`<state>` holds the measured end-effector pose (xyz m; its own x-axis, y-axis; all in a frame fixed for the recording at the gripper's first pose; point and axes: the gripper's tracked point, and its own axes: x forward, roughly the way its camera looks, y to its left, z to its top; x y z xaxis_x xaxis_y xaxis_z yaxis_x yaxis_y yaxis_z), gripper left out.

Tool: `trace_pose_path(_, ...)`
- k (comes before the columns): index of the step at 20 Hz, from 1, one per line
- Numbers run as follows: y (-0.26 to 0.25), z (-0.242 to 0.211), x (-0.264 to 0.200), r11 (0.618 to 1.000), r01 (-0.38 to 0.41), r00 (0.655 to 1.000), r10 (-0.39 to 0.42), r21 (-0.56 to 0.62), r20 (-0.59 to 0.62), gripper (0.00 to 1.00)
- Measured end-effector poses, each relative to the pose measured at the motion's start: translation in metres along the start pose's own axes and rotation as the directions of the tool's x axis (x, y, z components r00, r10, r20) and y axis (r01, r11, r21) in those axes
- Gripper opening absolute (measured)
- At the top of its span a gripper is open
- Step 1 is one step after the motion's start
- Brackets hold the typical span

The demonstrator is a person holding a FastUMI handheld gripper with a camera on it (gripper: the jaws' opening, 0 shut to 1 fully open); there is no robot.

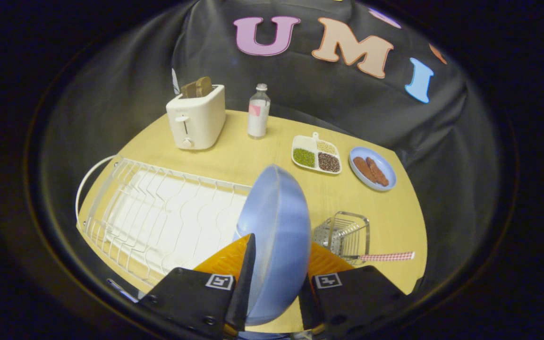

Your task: Take the plate from the dish rack, then take the spoon from the basket and place it into the plate.

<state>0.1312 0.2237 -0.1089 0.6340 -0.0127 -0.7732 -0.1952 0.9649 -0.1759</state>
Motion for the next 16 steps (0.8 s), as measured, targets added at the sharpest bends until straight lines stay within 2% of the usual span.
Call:
trace_pose_path(5,-0.003,0.013,-0.013,0.999,0.036,0.999,-0.036,-0.034,0.003,0.44)
trace_pose_path(7,-0.014,0.026,-0.007,0.995,0.089,0.995,-0.087,-0.052,0.039,0.43)
trace_pose_path(16,0.013,0.051,-0.025,0.946,0.176,0.981,-0.148,-0.271,0.122,0.37)
